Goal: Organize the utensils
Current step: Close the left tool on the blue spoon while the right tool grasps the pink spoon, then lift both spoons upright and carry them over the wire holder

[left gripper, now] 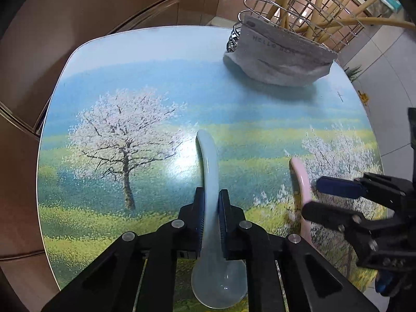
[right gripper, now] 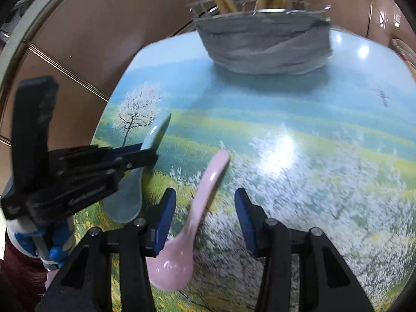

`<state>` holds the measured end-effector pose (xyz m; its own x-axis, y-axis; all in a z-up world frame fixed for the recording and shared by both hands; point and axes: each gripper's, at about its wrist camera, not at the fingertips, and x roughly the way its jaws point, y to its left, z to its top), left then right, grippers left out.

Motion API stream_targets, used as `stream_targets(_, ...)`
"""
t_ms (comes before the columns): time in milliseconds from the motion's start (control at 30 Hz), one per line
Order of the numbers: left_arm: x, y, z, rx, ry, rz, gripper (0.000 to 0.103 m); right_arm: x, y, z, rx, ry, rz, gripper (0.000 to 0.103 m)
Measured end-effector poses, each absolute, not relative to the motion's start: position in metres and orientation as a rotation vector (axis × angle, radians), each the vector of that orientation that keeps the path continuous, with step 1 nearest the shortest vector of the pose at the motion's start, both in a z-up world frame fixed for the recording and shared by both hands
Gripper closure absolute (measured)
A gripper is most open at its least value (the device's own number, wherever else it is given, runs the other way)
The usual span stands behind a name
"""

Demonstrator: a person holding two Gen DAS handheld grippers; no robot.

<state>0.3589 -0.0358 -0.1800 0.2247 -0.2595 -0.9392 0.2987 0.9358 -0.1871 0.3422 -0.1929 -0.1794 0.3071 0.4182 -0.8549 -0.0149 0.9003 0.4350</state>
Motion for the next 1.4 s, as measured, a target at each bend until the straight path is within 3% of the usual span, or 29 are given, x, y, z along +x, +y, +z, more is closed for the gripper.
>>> stream_targets(67,0.356,-0.027,-0.181,0.033,1.287,-0.396,0.093,0.347,-0.188,-0.181,0.369,1.258,0.290,0.071)
stream_targets(133,0.354,-0.020,-0.182,0.025,1.288,-0.405,0.093,0.351,-0.182,-0.183,0.349,1.275,0.285,0.085)
stream_targets(300,0.346,0.001,-0.183,-0.050,1.281,-0.422,0.093,0.355,-0.178,-0.188,0.377,1.273,0.311,0.092)
stream_targets(733,0.283,0.013,-0.113,-0.097,1.001,-0.438,0.093,0.257,-0.196,-0.132,0.390,0.897,0.394,0.096)
stream_targets(1000,0.239,0.002,-0.070,-0.142,0.895,-0.457,0.094,0.199,-0.212,-0.083,0.334,0.771,0.335,0.096)
stream_targets(1400,0.274,-0.012,0.053,-0.196,0.628,-0.475,0.094,0.206,-0.243,0.057,0.225,0.556,0.184,0.096)
